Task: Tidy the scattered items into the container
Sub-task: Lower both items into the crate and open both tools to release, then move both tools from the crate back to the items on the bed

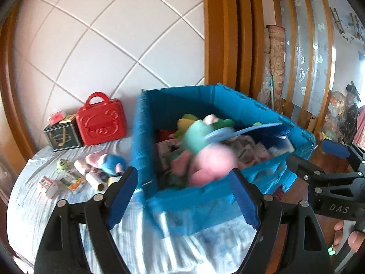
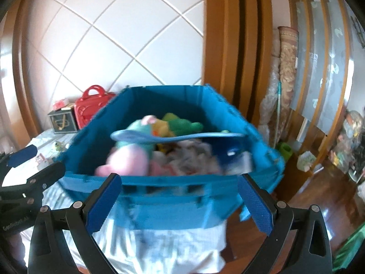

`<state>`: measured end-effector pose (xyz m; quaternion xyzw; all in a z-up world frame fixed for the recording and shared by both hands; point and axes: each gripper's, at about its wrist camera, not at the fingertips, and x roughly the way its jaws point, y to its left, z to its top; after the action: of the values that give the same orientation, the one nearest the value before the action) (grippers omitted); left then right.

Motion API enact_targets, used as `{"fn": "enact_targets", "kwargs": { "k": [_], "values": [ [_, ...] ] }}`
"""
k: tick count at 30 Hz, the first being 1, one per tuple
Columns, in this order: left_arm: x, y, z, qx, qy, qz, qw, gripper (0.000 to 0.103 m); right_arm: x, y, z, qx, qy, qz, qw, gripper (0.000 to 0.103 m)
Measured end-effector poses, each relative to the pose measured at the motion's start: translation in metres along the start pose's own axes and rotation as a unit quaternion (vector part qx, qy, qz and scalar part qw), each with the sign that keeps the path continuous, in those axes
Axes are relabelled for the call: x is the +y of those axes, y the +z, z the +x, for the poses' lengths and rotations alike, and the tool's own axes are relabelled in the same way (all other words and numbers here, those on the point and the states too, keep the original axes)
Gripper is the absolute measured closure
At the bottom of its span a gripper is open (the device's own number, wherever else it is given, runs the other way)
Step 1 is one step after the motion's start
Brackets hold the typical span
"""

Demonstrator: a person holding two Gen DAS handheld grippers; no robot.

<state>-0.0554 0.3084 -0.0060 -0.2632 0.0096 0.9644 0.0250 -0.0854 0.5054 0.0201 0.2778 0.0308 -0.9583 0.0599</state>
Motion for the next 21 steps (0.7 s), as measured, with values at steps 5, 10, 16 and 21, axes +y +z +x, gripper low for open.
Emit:
{"fn": "enact_targets", "kwargs": {
  "k": [5, 10, 16, 21],
  "values": [
    [0.07, -0.027, -0.031, 0.007, 0.013, -0.012, 0.9998, 0.021, 0.075, -0.013, -0.01, 0.009, 0.018, -0.005, 1.0, 0.0],
    [0.139, -0.049, -0.053, 0.019, 0.036, -0.037, 0.9985, 0.021, 0.15, -0.025, -0.01, 0.025, 0.041, -0.021, 0.999, 0.0],
    [0.205, -0.064, -0.067, 0.021, 0.064, -0.081, 0.9944, 0.021, 0.223, -0.016, -0.002, 0.033, 0.069, -0.067, 0.995, 0.0],
    [0.251, -0.071, -0.06, 0.027, 0.105, -0.116, 0.9873, 0.021, 0.269, -0.005, 0.022, 0.034, 0.102, -0.098, 0.989, 0.0]
  ]
}}
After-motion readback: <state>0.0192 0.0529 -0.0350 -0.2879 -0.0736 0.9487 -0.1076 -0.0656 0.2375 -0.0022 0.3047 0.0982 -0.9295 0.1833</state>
